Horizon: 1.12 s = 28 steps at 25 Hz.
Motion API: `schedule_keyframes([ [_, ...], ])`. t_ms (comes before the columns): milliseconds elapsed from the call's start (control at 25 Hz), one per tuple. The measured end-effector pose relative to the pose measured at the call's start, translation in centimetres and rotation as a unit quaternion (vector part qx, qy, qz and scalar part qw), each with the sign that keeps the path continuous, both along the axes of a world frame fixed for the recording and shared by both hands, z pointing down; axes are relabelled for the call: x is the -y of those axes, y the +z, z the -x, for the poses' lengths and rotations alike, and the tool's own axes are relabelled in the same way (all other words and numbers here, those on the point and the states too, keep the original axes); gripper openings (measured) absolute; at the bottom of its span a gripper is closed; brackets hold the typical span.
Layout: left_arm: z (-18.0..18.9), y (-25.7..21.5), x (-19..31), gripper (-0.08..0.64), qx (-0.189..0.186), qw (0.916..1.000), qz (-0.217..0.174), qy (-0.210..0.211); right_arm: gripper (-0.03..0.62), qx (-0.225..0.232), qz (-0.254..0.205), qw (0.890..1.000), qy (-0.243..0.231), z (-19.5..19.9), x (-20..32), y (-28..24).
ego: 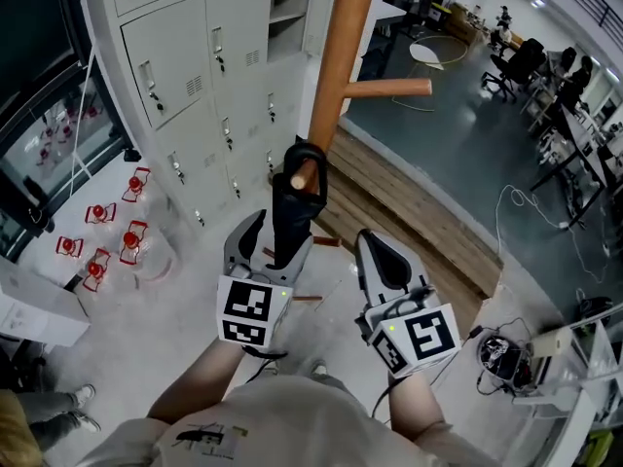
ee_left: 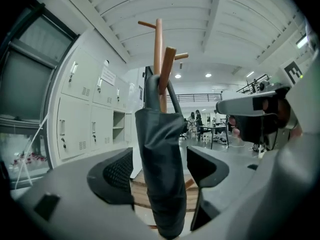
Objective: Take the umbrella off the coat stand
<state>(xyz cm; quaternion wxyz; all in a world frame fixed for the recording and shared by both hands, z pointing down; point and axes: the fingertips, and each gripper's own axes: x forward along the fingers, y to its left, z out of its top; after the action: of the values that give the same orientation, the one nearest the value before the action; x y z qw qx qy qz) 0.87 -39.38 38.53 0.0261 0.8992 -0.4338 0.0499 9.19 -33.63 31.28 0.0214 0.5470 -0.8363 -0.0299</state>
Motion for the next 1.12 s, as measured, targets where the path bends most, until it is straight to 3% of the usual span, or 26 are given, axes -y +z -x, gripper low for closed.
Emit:
schedule_keyframes([
  [640,-2.6,6.3,3.2,0.319,0.009,0.9976,0.062,-0.028,0.008,-0.003,0.017,0.999,-0.041,-2.5,4.7,1.2],
  [960,-2.4,6.6,3.6,0.293,0.009,0.9982,0.044,-0.041,0.008,-0.003,0.033,0.999,-0.043,-3.2,5.2,2.6],
  [1120,-2.5,6.7,3.3,0.272,0.002,0.9980,0.054,-0.034,0.008,-0.004,0.035,0.998,-0.043,-3.4,4.9,2.8],
])
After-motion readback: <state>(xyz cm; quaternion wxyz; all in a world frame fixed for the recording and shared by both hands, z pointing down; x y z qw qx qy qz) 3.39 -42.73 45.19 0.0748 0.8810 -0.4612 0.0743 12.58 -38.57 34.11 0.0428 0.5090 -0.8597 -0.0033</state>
